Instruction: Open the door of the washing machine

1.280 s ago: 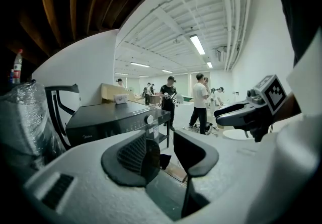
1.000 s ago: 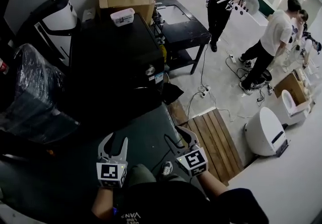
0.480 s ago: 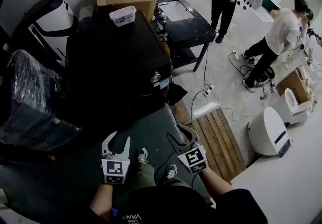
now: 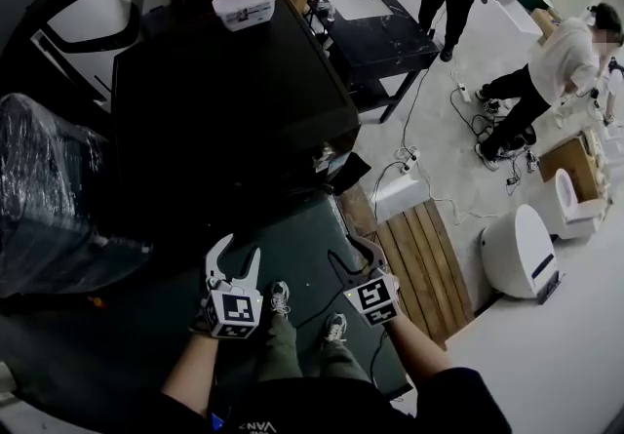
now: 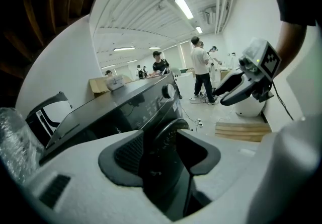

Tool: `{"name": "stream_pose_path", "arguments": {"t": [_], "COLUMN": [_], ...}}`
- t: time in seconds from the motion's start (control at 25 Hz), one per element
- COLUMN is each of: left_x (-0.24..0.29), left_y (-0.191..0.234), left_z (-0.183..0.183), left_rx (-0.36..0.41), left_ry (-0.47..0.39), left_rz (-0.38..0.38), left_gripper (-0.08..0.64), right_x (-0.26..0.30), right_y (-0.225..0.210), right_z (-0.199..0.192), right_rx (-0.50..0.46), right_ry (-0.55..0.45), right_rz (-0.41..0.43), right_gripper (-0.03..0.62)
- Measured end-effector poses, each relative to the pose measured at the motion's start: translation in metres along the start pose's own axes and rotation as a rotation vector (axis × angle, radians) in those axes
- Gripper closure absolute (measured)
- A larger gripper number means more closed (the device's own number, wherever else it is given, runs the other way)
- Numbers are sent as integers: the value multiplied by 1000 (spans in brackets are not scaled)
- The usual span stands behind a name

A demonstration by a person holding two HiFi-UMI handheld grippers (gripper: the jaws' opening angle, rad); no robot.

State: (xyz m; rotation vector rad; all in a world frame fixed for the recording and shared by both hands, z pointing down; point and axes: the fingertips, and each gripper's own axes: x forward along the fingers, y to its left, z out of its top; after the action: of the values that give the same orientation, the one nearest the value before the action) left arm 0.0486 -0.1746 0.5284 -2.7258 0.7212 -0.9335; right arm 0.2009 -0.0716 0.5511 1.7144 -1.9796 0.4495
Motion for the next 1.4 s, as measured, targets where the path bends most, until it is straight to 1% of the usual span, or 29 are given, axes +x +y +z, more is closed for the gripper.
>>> {"name": "stream_pose_path", "arguments": {"t": [0.12, 0.24, 0.44, 0.64, 0.8, 1.0, 1.12, 1.2, 1.36, 1.4], "left_x": [26, 48, 75, 97, 113, 129, 135, 139, 141, 141], "left_y": [5, 10, 14, 10, 7, 4, 0, -2, -3, -2], "left_z": [-11, -26, -38, -48, -50, -55, -61, -63, -63, -63], "left_rx": [77, 144, 220, 246, 272, 297, 297, 301, 299, 297], "left_ry": [42, 77, 95, 126, 153, 176, 201, 207, 202, 199], "left_rz": [-26, -37, -35, -47, -50, -53, -62, -68, -61, -57], "left_gripper": [354, 348, 340, 332, 331, 331, 331, 331, 331, 331], "right_x": [31, 62, 110, 149, 173, 196, 204, 210, 220, 222], "right_y": [-9, -17, -32, -47, -58, -60, -61, -61, -58, -58], "right_z": [-8, -13, -21, -34, -39, -56, -63, -64, -67, -69], "right_rx": [-40, -115, -165, -298, -361, -472, -540, -565, -579, -591], "right_ry": [38, 64, 107, 159, 191, 246, 267, 273, 284, 283], "right_rz": [-3, 0, 22, 61, 89, 165, 198, 215, 248, 250], "right_gripper": [399, 396, 390, 374, 373, 374, 374, 376, 387, 399]}}
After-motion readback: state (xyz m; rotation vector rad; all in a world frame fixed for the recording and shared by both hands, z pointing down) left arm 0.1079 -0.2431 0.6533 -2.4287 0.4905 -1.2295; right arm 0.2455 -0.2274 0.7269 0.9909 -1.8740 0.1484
